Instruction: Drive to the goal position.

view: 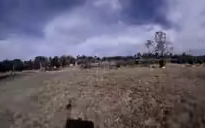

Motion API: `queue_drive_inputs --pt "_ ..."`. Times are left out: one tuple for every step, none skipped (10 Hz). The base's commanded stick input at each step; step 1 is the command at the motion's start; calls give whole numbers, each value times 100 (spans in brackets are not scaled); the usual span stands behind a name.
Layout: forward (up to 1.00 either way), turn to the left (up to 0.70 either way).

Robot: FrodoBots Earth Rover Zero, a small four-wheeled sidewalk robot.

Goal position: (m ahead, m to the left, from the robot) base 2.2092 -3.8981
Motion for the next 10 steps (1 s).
queue_drive_inputs --pt "70 27" --pt "70 27" --pt "70 27" --pt "70 17" --pt "70 0" --pt "70 0" --pt "70 0" --pt "70 0" --pt "70 0" --pt "70 0"
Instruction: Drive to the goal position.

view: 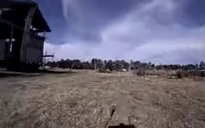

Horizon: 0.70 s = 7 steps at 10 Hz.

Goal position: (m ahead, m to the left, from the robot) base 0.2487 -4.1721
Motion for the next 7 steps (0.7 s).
queue_drive_inputs --pt "70 0" --pt "70 0" --pt "70 0" --pt "70 0" --pt "70 0" --pt "70 0" --pt "70 0"
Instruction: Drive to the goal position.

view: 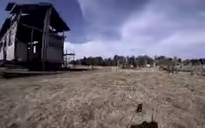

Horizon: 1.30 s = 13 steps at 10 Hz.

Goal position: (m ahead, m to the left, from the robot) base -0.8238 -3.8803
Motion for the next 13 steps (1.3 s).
queue_drive_inputs --pt "70 0" --pt "70 0" --pt "70 0" --pt "70 0" --pt "70 0" --pt "70 0" --pt "70 0" --pt "70 0" --pt "70 0" --pt "0 0" --pt "0 0" --pt "0 0" --pt "0 0"
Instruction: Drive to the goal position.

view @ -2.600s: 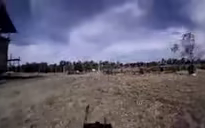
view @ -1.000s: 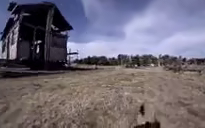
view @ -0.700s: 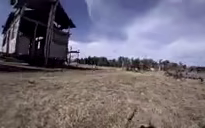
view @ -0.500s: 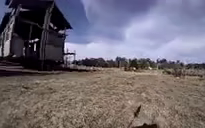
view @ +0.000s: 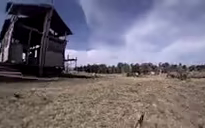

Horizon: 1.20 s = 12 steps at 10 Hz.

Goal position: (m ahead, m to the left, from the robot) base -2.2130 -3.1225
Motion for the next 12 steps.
queue_drive_inputs --pt "0 0" --pt "0 45" --pt "0 45" --pt "0 45" --pt "0 45" --pt "0 45" --pt "0 45" --pt "0 45" --pt "0 45" --pt "0 45" --pt "0 45" --pt "0 45"
